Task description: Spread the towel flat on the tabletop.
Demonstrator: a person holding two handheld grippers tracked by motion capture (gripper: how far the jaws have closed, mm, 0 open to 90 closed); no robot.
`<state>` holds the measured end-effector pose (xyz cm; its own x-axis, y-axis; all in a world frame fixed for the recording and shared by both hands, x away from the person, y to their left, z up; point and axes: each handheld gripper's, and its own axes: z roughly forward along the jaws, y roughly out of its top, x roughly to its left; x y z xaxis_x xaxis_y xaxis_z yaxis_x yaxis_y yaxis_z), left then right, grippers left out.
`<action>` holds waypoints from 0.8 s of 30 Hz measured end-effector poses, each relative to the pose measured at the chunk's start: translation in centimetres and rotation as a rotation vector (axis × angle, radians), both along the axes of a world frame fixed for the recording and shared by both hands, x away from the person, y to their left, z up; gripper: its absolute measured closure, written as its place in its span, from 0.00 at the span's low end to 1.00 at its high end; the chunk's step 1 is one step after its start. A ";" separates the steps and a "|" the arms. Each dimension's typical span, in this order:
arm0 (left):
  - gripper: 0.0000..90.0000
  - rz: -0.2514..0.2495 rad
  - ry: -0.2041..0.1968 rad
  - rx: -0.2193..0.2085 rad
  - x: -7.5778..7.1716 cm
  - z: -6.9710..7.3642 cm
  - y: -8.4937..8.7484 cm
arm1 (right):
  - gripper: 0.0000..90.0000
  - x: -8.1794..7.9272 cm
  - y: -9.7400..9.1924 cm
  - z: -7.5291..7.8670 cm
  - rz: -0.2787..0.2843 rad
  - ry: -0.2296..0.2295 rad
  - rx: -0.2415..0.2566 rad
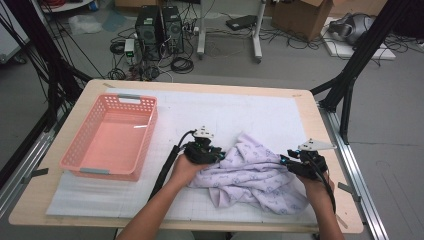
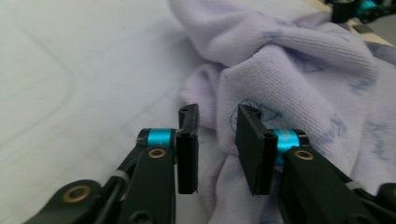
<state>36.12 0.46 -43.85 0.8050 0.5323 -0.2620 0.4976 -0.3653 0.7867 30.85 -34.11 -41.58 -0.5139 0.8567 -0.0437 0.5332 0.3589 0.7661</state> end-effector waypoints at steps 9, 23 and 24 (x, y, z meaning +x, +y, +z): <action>0.59 -0.090 -0.009 0.031 -1.5 -0.3 -3.4 | 0.64 0.1 0.2 0.1 0.008 -0.001 0.028; 0.90 0.111 -0.144 0.014 -0.7 2.4 1.9 | 0.62 0.9 0.8 0.1 0.008 0.015 0.039; 0.90 0.140 -0.147 0.010 -0.5 2.5 2.6 | 0.62 1.0 0.8 0.1 0.012 0.007 0.036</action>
